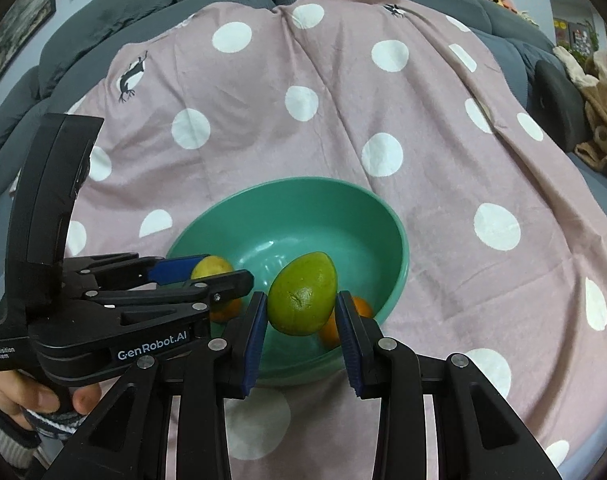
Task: Organize fruits
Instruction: 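Carry the lemon and lime into the green bowl and release both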
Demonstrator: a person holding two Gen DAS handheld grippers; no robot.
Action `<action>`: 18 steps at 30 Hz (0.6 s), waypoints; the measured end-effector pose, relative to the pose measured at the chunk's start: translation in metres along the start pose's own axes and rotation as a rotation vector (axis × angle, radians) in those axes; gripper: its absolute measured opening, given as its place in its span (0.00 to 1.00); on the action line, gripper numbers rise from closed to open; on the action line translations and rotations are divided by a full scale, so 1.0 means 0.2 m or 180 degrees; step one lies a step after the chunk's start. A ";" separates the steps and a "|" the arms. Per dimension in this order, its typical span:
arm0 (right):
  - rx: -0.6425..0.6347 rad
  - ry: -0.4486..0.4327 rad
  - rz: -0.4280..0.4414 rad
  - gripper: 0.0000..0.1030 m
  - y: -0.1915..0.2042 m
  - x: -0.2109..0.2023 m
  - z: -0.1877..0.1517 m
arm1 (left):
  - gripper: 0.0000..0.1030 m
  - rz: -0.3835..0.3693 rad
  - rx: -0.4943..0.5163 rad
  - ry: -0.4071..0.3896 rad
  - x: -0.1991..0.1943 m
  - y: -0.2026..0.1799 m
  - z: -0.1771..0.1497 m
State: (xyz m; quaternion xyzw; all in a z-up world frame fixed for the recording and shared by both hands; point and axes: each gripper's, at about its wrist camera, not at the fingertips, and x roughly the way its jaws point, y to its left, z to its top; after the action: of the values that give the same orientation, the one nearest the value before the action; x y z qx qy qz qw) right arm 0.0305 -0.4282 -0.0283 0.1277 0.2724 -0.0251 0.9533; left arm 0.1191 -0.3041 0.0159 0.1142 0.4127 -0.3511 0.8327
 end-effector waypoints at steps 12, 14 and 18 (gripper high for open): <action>-0.0057 -0.0044 -0.0037 0.39 0.05 -0.04 0.00 | 0.69 0.0041 -0.0111 -0.0121 -0.08 0.04 -0.03; -0.0069 -0.0047 -0.0007 0.39 0.07 -0.06 -0.01 | 0.73 0.0046 -0.0140 -0.0153 -0.12 0.06 -0.05; -0.0090 -0.0050 0.0037 0.39 0.11 -0.10 -0.02 | 0.76 0.0084 -0.0245 -0.0207 -0.22 0.11 -0.10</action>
State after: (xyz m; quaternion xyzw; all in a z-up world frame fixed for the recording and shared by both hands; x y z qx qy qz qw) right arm 0.0141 -0.4067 -0.0161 0.1156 0.2645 -0.0167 0.9573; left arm 0.1025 -0.2569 0.0350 0.0761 0.3972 -0.3275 0.8540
